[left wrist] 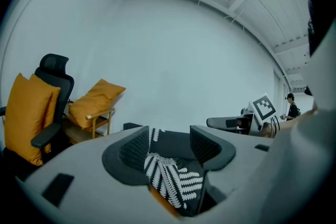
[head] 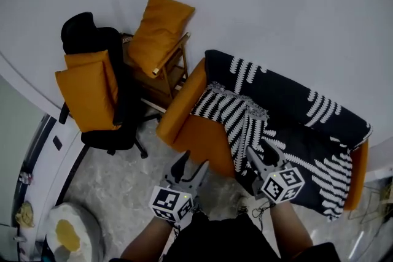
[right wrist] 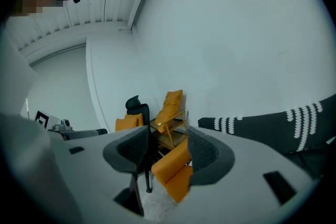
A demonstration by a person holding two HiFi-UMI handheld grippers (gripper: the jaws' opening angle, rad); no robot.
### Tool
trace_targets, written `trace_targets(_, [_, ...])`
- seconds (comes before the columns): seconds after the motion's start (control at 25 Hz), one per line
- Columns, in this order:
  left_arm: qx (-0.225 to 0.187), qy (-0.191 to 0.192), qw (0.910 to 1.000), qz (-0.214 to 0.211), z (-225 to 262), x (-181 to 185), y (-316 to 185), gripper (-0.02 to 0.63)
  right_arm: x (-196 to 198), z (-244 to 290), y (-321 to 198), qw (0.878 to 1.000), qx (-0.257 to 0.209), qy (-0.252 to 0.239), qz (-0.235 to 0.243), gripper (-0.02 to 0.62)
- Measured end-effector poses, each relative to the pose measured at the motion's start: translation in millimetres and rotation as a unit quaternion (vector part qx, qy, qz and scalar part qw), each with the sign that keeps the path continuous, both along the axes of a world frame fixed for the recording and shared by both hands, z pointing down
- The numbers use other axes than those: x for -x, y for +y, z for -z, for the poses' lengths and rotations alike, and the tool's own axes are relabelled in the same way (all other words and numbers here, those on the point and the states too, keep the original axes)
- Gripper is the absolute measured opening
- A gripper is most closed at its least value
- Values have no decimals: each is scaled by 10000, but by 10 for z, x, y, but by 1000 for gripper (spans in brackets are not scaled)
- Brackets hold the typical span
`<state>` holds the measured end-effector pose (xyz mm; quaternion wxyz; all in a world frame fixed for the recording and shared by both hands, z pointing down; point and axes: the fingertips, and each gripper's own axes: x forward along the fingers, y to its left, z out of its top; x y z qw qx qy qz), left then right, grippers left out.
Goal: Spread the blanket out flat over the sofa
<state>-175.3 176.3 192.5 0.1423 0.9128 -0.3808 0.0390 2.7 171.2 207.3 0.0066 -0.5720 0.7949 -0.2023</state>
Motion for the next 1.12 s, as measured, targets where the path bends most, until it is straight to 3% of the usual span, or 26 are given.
trace_targets(0.28, [141,69,9991,-382,-126,363,-232,230,328,-105,-59,9991,173,100,-377,242])
trace_targets(0.56, [270,136,9985,-463,-214,444,-361,230,326,-297,-157,9976,417,136,-545,242])
trace_targets(0.88, [458,-24,9987,-231,-416,415,-545,230,185,-687,-523,9966,734,5,-371,244])
trace_targets(1.12, [658,-194,9976,47,-646,201,-748,230,-40,-1000,-937,9947,993,-176,-184,245])
